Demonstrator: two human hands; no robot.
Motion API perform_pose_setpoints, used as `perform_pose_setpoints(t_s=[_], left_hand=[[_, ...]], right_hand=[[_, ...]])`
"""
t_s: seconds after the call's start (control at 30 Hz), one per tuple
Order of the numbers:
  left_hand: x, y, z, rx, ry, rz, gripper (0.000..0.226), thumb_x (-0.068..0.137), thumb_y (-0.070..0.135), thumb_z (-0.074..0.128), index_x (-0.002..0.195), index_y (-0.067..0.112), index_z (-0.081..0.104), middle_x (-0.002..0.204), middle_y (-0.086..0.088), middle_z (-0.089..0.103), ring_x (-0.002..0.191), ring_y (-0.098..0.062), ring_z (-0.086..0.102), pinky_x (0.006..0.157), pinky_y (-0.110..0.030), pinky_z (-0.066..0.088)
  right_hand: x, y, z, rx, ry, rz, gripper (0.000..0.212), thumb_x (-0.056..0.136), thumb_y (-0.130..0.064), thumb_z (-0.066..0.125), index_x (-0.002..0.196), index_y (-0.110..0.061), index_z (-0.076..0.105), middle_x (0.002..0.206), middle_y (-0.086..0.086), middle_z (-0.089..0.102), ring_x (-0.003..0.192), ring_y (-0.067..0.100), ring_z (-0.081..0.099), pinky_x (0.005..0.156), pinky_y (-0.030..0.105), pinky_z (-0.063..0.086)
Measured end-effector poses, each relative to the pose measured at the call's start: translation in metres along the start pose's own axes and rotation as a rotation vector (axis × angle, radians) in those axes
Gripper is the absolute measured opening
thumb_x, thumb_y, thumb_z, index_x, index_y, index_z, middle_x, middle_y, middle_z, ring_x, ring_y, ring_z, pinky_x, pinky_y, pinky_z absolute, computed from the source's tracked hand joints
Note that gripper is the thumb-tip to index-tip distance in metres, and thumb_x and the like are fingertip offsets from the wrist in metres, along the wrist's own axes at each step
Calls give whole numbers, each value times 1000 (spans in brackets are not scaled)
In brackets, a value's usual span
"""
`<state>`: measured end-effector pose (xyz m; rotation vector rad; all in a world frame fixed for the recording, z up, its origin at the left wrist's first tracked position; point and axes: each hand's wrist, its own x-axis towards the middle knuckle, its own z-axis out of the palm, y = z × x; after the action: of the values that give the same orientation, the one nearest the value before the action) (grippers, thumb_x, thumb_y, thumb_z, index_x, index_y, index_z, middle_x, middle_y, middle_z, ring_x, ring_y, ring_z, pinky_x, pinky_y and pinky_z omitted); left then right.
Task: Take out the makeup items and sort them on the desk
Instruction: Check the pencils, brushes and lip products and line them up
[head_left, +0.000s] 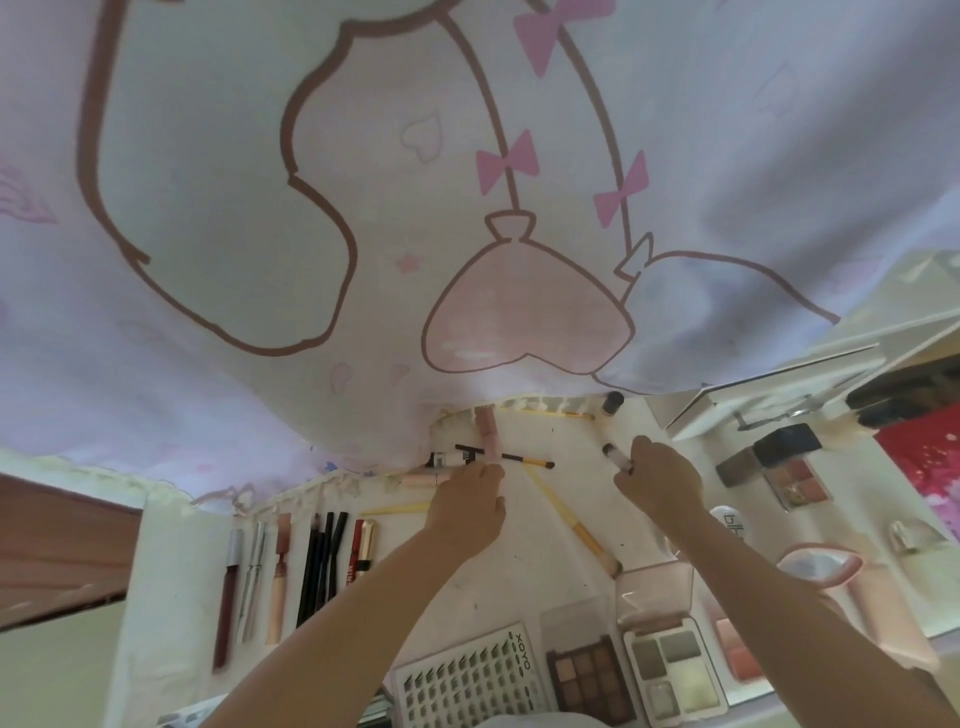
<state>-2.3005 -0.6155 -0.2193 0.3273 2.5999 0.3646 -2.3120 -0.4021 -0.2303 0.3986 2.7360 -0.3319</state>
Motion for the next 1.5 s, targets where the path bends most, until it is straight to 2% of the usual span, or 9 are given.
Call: perform_pose_setpoints(t_s=[0.2,0.3,0.43,0.6,0.77,1.1,1.3,1.4,1.5], left_hand=[[-9,29,-2,-108,-4,87,42,100,27,29,138,11,32,141,-6,39,128,-22,40,102,-30,34],[-20,51,-10,-440,84,132,36,100,29,27,120,7,46,105,-12,57,103,-28,55,82,-30,39],[-36,64,-25,-591,329,163,33,94,41,23,86,12,38,60,6,37,55,-15,45,54,-27,35],[-57,64,-36,-692,528,28,19,100,21,26,94,13,42,64,10,37,61,-13,42,62,-21,33],[-66,66,-54,-794,667,-50,37,100,17,27,63,21,32,62,4,36,56,-7,34,55,-20,29],[-72,87,-97,-937,591,-40,36,100,18,28,83,4,57,76,-21,55,74,-32,52,70,-35,43],[-69,91,-109,-1060,433,-137,37,98,21,28,63,16,38,60,-3,37,51,-13,31,49,-24,27],[-74,86,-112,-1142,372,-134,37,99,21,27,64,13,37,54,-3,32,45,-14,25,43,-23,22],[-82,79,-117,-1178,341,-55,33,99,22,29,67,14,34,51,1,29,41,-10,24,41,-19,21]], right_hand=[[-38,-2,-26,347,67,-148,13,91,-19,50,81,-12,45,68,0,49,62,15,46,50,15,31],[-58,-20,-46,538,46,-250,15,93,-15,45,79,-10,48,61,-5,46,57,11,44,54,12,36],[-73,-50,-58,704,89,-253,29,97,-18,36,71,-8,47,70,0,54,60,8,46,54,10,34],[-91,-71,-57,527,97,-294,42,100,-26,24,79,-12,58,71,-4,53,85,24,57,62,21,28],[-105,-84,-69,725,122,-277,58,98,-33,30,44,-12,31,46,1,35,50,16,38,58,29,31],[-114,-80,-82,1032,548,-455,54,89,-21,41,39,-28,22,29,-7,36,34,6,36,40,13,28],[-105,-79,-96,775,793,-775,37,78,-17,39,42,-18,29,42,-15,21,46,10,26,40,17,18],[-101,-79,-100,670,788,-870,28,81,-18,39,55,-20,27,49,-13,20,50,9,25,43,15,20],[-99,-72,-104,641,522,-825,29,90,-25,38,63,-24,30,55,-14,29,53,1,42,49,9,32]])
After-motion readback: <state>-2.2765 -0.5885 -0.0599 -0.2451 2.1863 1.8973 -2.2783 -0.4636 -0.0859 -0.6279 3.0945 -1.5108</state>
